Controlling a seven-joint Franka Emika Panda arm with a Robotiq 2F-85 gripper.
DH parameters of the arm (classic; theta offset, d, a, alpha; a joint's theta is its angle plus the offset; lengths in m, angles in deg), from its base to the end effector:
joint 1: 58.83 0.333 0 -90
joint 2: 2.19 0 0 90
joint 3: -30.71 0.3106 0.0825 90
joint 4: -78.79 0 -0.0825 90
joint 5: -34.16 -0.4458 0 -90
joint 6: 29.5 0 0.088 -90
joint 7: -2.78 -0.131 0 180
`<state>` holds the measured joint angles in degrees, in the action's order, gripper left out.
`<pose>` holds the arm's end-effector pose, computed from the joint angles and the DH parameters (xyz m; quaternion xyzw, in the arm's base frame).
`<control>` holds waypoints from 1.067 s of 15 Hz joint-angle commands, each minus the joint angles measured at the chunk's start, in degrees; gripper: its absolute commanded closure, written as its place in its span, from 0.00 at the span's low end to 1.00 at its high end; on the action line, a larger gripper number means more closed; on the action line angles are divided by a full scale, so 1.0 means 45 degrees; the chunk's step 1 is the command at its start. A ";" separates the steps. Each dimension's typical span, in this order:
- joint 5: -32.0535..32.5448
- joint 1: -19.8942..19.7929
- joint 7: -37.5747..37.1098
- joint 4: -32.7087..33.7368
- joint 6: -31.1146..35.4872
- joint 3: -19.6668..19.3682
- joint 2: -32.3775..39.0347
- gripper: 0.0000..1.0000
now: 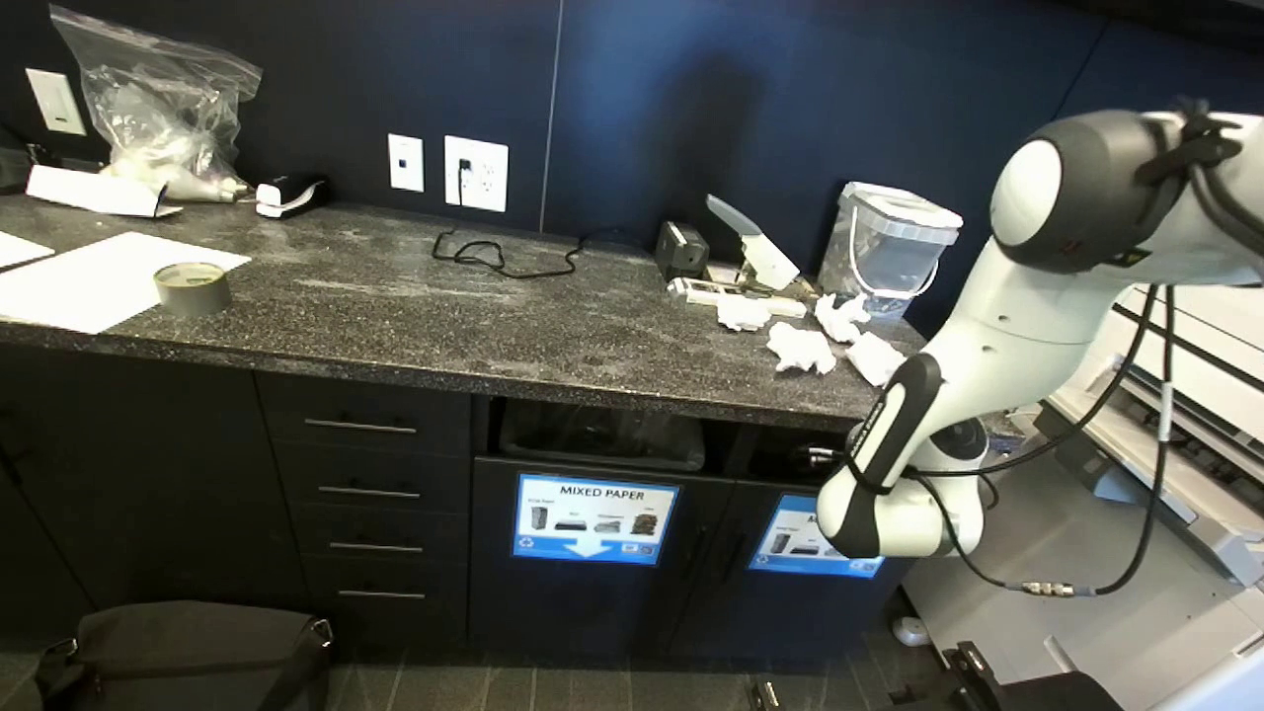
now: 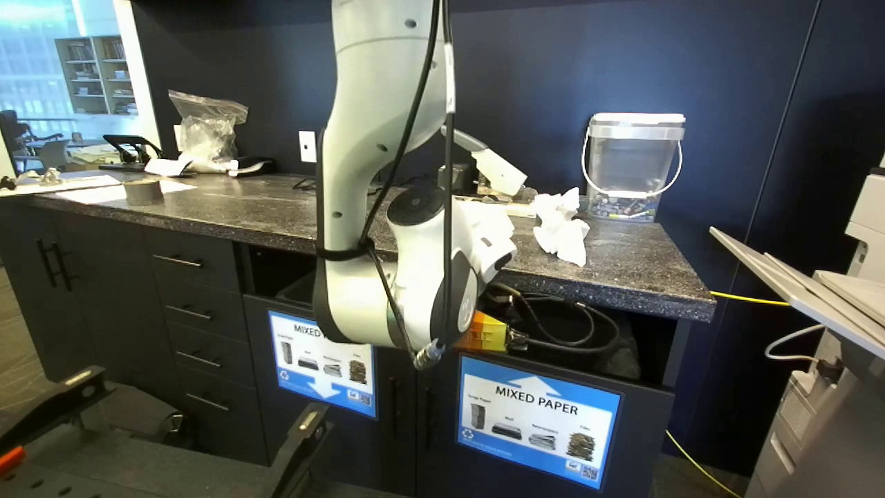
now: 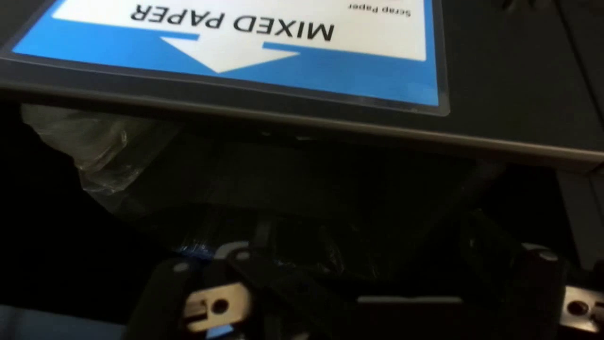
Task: Put four crumpled papers inside the bin on the right
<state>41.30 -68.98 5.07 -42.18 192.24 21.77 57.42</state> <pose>0.5146 -0.1708 -0.0644 0.9362 -0.0196 0.3388 0.0915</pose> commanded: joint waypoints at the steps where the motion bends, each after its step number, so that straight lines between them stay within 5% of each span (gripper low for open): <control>1: 0.0540 0.0166 0.0638 -0.2527 -0.3021 -0.0252 -0.3163 0.00; 9: 0.0604 -0.0614 0.1466 -0.2849 -1.0082 0.0640 -0.8165 0.00; 12: -0.0365 -0.1146 0.1748 -0.1785 -1.2298 0.1512 -0.8826 0.00; 16: -0.1722 -0.0601 0.0909 0.0514 -1.4299 0.1379 -0.8102 0.00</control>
<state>37.06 -72.63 10.96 -47.26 132.94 27.82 18.01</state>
